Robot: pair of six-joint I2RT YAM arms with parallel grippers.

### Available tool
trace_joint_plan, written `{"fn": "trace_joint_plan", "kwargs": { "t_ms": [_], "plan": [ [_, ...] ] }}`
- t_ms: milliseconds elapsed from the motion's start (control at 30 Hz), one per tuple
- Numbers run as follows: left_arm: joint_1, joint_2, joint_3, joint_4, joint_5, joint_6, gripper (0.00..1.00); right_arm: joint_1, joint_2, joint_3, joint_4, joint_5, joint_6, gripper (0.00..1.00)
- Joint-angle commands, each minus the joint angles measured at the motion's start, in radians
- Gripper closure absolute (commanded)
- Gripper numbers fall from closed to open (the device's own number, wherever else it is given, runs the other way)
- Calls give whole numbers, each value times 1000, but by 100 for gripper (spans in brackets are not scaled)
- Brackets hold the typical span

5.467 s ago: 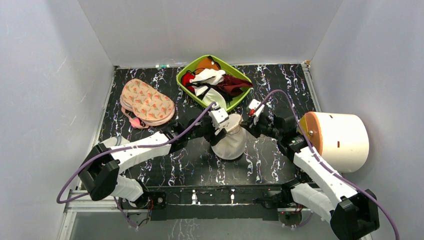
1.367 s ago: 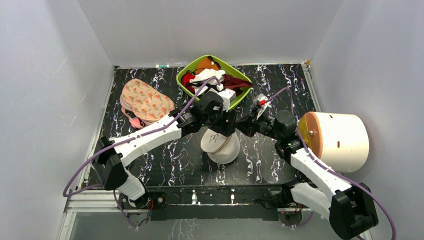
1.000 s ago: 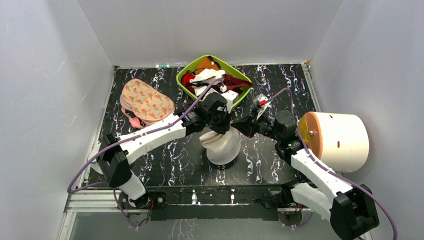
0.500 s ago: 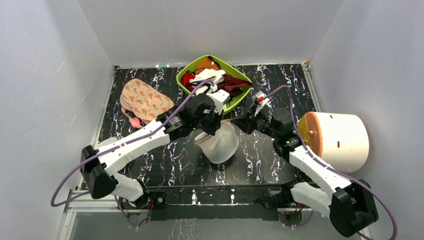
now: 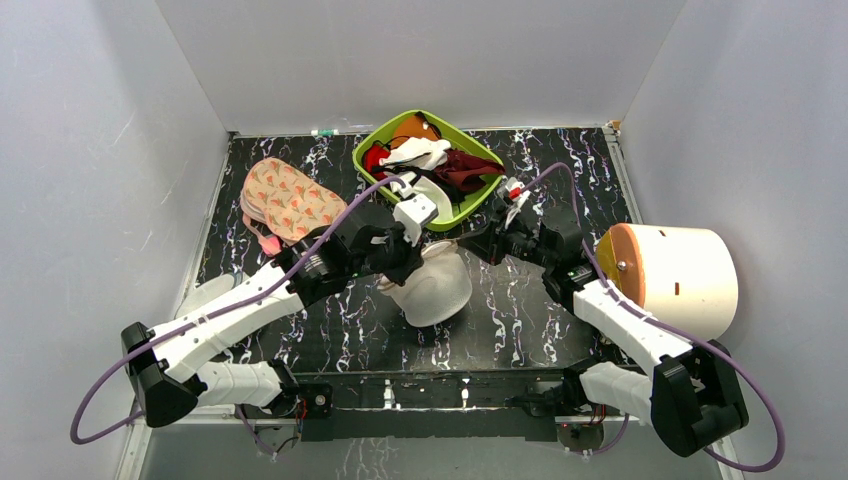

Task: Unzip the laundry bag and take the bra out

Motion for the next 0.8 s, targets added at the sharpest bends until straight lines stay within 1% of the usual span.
{"fn": "trace_joint_plan", "kwargs": {
  "t_ms": [0, 33, 133, 200, 267, 333, 467, 533, 600, 667, 767],
  "plan": [
    [2, 16, 17, -38, 13, -9, 78, -10, -32, 17, 122, -157, -22, 100],
    [2, 26, 22, -33, 18, -12, 72, -4, -38, 16, 126, -163, -23, 100],
    [2, 45, 42, -14, 45, -23, 55, 9, -53, 11, 131, -161, -21, 100],
    [2, 55, 58, 2, 74, -29, 46, 19, -55, 10, 132, -156, -19, 100],
    [1, 67, 73, 15, 95, -32, 42, 32, -55, 12, 134, -157, -19, 100],
    [1, 79, 88, 22, 94, -32, 41, 44, -55, 15, 139, -162, -18, 100],
    [3, 114, 108, 10, 47, -37, 40, 68, -52, 20, 143, -159, -18, 100],
    [2, 135, 122, -13, 27, -28, 43, 76, -53, 23, 143, -159, -17, 100],
    [2, 147, 131, -37, 1, -21, 48, 83, -60, 23, 139, -159, -18, 100],
    [2, 147, 132, -52, -18, -11, 57, 87, -69, 22, 130, -155, -21, 100],
    [2, 137, 131, -66, -33, 7, 67, 89, -81, 24, 108, -146, -31, 100]
  ]
}}
